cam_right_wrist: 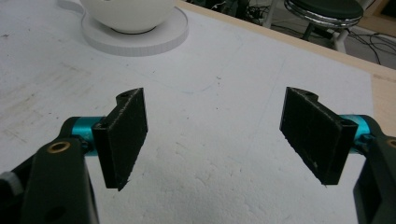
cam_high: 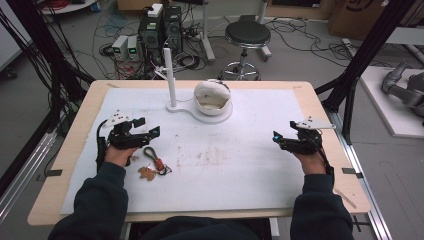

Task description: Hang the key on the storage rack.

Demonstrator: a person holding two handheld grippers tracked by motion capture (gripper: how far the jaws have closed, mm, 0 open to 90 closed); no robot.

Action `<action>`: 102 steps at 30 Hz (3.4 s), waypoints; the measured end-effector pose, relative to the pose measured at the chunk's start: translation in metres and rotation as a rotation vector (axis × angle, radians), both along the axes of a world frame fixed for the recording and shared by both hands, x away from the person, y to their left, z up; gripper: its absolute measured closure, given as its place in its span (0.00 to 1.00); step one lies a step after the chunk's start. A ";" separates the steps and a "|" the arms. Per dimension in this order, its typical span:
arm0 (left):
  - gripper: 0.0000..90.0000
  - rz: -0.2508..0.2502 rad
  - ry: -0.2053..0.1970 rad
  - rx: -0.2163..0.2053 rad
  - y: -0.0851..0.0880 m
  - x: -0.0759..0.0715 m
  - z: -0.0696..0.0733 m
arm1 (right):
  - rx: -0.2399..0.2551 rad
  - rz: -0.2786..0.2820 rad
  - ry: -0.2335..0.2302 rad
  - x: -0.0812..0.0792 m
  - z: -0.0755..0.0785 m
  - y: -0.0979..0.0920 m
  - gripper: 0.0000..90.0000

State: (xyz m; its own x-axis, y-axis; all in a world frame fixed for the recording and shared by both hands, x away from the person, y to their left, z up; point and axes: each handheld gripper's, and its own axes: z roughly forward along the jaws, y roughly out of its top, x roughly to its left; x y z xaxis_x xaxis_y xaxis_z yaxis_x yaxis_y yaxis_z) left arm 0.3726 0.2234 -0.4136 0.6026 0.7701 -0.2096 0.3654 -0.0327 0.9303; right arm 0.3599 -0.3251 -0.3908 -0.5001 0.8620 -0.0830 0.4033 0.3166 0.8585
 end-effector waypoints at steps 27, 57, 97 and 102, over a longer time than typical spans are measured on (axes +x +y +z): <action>0.44 0.053 0.285 0.276 0.011 -0.004 -0.022 | -0.049 0.047 0.049 0.010 -0.015 0.008 0.28; 0.93 -0.019 0.117 0.313 0.011 -0.013 -0.003 | -0.054 0.039 0.063 0.008 -0.016 0.007 0.29; 0.94 0.030 -0.326 0.038 0.008 -0.019 0.103 | -0.024 0.045 0.042 0.008 -0.014 0.008 0.29; 0.94 0.018 -0.337 0.051 -0.002 -0.004 0.123 | -0.025 0.048 0.042 0.008 -0.013 0.009 0.29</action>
